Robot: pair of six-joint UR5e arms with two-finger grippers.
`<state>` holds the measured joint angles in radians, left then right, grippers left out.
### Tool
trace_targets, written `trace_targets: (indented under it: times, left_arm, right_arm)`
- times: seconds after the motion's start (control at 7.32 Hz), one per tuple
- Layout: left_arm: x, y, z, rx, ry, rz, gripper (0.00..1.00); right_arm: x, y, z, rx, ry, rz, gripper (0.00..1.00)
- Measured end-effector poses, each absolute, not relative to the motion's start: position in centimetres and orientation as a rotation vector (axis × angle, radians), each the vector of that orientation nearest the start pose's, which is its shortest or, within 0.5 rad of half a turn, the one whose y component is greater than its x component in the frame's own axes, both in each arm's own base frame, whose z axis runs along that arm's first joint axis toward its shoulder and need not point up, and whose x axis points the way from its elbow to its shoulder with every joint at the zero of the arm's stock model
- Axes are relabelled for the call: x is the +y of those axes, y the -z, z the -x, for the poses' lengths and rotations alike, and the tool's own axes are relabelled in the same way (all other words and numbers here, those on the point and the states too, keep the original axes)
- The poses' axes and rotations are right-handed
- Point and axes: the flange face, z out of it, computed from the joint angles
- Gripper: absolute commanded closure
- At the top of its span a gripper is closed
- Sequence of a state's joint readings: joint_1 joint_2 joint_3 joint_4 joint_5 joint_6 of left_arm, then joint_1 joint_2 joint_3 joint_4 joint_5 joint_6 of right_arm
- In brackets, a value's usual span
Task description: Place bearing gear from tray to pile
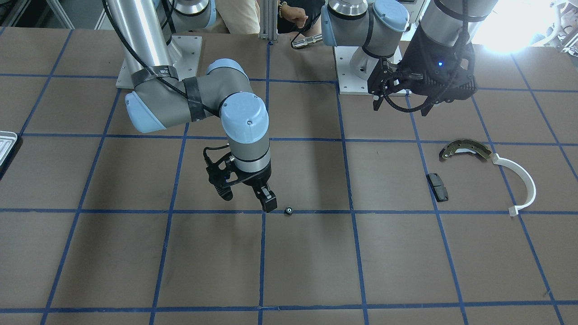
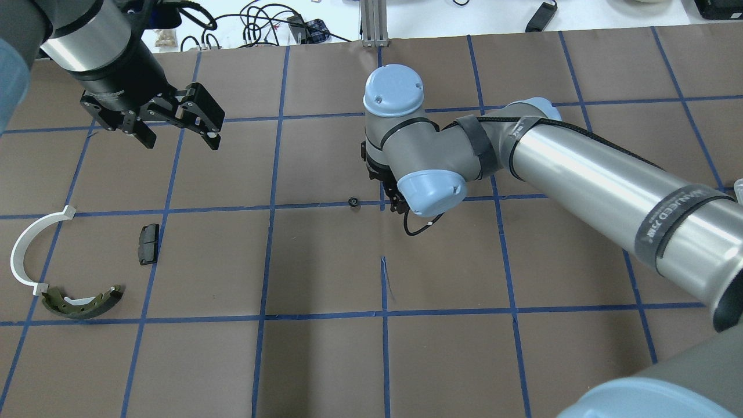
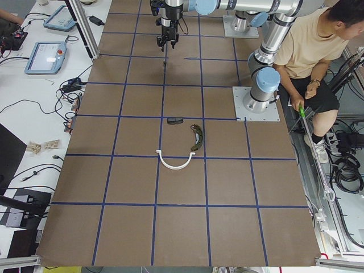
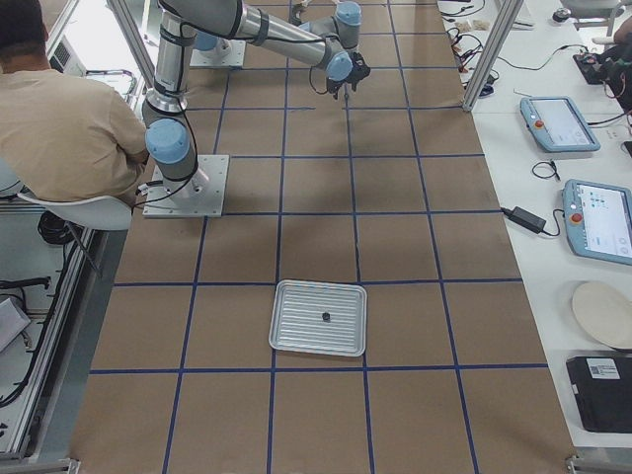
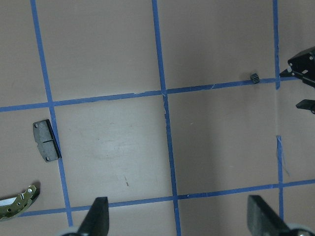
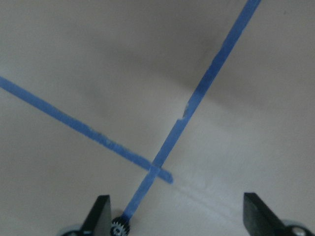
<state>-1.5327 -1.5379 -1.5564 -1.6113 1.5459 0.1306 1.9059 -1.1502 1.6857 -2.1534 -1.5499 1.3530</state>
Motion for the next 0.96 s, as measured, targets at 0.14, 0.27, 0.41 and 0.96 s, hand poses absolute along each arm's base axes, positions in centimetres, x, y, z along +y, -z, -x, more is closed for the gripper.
trace_targets:
  times: [0.14,0.27,0.41,0.96]
  left_arm:
    - [-48.6,-50.2,11.8,3.164,-0.002,-0.142,0.0]
    - [-49.2,-49.5,11.8,3.169,-0.02,-0.113,0.0]
    - [-50.1,-48.5,12.4,3.179,-0.023,-0.045,0.0]
    - [-53.8,-39.0,24.1,3.183,-0.068,0.105,0.0]
  right_arm:
    - [-54.3,-28.5,-28.7,2.805,0.044,-1.414,0.0]
    - [-54.8,-31.7,-23.5,2.881,0.054,-1.336,0.0]
    - [-55.1,-34.3,-18.1,2.948,0.056,-1.267,0.0]
    - [-53.8,-39.1,7.2,3.212,-0.049,-0.8,0.0]
